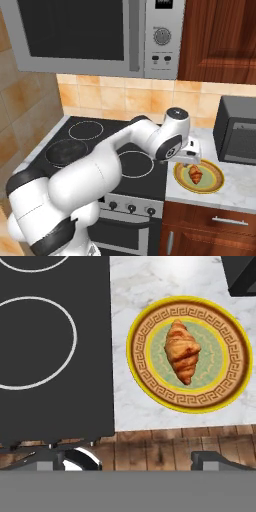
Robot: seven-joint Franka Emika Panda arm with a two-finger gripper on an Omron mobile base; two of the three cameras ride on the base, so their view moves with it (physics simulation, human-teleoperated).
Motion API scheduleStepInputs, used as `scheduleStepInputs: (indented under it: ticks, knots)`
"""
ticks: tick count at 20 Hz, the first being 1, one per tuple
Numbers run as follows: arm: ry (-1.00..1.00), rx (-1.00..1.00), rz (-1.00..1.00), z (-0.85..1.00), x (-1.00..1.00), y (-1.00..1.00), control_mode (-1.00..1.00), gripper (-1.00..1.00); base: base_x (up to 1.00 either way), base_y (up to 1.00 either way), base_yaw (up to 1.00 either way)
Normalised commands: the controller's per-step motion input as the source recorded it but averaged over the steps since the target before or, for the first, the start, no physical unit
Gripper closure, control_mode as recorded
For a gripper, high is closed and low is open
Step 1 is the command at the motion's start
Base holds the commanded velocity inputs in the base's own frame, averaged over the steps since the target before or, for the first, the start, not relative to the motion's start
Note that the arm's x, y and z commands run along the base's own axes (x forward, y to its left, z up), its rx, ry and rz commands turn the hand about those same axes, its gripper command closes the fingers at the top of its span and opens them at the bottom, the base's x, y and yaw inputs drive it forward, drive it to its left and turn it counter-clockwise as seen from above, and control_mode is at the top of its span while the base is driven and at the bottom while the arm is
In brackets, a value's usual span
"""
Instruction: Pick the croissant and place it on the pan. Then turn on the stove to warm the croissant.
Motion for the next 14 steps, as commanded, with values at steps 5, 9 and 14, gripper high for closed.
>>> scheduleStepInputs:
  ticks: [5,9,14]
  knots:
    - [0.04,0.00,0.00,-0.15,0.13,-0.19,-1.00,-1.00,0.00,0.00,0.00]
    - [0.00,0.00,0.00,-0.16,0.16,-0.10,-1.00,-1.00,0.00,0.00,0.00]
    - [0.00,0.00,0.00,-0.18,0.22,-0.07,-1.00,-1.00,0.00,0.00,0.00]
